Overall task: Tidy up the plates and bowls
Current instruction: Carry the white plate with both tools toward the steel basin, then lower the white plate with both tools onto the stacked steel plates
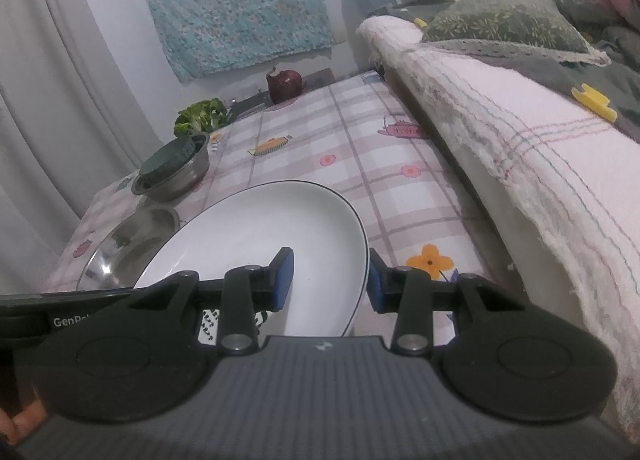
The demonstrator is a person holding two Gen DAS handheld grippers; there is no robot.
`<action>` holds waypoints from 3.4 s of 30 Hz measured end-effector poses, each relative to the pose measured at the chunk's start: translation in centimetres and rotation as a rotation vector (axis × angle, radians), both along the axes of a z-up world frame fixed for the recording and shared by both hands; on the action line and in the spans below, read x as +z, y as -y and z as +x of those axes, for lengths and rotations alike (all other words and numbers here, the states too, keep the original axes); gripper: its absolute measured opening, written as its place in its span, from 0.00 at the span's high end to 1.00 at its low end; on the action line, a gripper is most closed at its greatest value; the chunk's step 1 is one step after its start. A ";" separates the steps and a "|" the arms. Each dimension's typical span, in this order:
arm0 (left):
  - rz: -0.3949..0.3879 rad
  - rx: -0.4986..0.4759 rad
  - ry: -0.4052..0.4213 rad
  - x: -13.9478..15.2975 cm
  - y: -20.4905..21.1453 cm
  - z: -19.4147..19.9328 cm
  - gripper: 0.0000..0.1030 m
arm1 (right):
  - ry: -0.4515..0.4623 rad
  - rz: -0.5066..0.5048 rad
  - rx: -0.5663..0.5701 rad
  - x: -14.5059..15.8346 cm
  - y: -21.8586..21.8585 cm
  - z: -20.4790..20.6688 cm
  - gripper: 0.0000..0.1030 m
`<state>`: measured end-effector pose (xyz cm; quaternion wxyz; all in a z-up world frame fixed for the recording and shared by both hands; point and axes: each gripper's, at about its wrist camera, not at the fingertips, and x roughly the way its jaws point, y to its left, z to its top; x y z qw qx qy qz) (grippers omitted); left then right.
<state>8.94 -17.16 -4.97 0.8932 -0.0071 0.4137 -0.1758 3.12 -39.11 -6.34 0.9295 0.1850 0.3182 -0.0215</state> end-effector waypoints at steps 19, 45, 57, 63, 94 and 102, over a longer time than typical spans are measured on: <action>-0.083 0.145 0.064 2.7 -8.1 1.7 0.62 | 0.043 -0.023 0.110 3.5 -6.7 4.4 0.64; -0.046 0.253 -0.003 -0.6 -19.0 6.3 0.61 | -0.108 0.024 0.253 -1.0 -17.9 12.6 0.64; -0.032 0.271 0.051 0.0 -20.1 6.3 0.61 | -0.092 0.028 0.217 -0.4 -16.8 12.5 0.57; -0.003 0.273 0.059 -0.2 -20.0 6.9 0.60 | -0.029 0.026 0.207 0.6 -15.9 11.7 0.57; -0.025 0.224 -0.124 -2.6 -17.1 8.6 0.73 | -0.161 0.238 0.201 -3.8 -12.1 12.9 0.63; -0.008 0.172 -0.117 -2.1 -15.2 6.7 0.69 | -0.176 0.222 0.169 -3.7 -10.5 10.2 0.62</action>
